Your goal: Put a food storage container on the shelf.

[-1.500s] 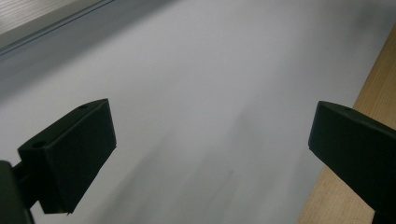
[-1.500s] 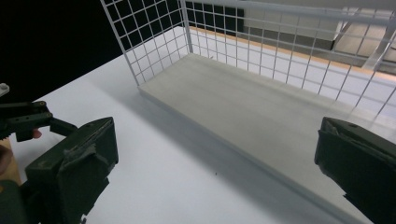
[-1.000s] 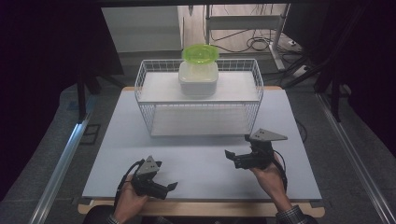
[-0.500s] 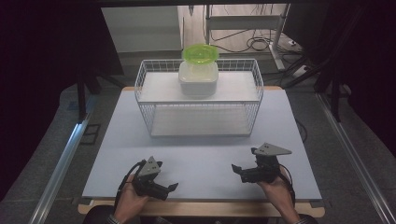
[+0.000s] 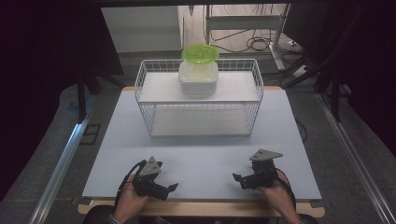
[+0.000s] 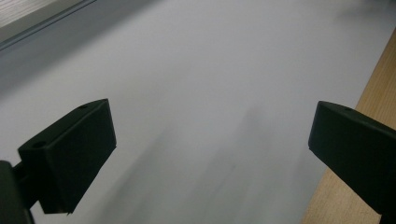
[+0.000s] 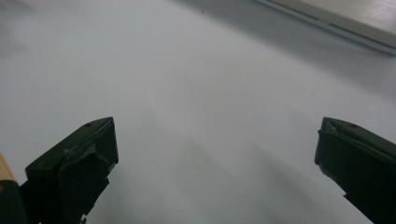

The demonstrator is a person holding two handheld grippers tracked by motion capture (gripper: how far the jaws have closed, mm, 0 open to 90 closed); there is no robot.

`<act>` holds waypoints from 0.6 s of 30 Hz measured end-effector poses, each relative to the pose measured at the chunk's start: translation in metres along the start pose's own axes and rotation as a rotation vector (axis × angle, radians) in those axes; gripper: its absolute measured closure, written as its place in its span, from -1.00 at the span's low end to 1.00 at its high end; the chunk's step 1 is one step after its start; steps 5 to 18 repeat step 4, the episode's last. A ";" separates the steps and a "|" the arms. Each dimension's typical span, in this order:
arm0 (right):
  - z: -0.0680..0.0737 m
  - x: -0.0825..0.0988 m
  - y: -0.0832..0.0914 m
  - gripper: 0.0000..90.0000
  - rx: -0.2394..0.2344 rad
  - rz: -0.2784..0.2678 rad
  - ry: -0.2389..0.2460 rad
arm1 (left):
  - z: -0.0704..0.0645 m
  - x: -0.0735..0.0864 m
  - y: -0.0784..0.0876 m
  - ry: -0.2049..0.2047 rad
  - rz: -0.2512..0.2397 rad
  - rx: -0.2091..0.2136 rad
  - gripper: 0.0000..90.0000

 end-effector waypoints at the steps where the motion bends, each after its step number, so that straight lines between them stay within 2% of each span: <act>1: 0.001 0.001 -0.001 -1.00 0.000 0.005 0.000 | 0.000 0.000 0.000 0.001 -0.001 -0.001 -0.99; 18: 0.001 0.001 -0.002 -1.00 0.003 0.014 0.010 | 0.000 0.000 -0.001 0.003 -0.003 -0.001 -0.99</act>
Point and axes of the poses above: each handheld gripper's, and its own axes: y roughly backward along the jaws, x roughly out of its underside, z roughly to its left, the point moved 3 cm from there along -y, roughly forward along the jaws, and after that the axes turned 12 degrees about -z, right-handed, at the moved point
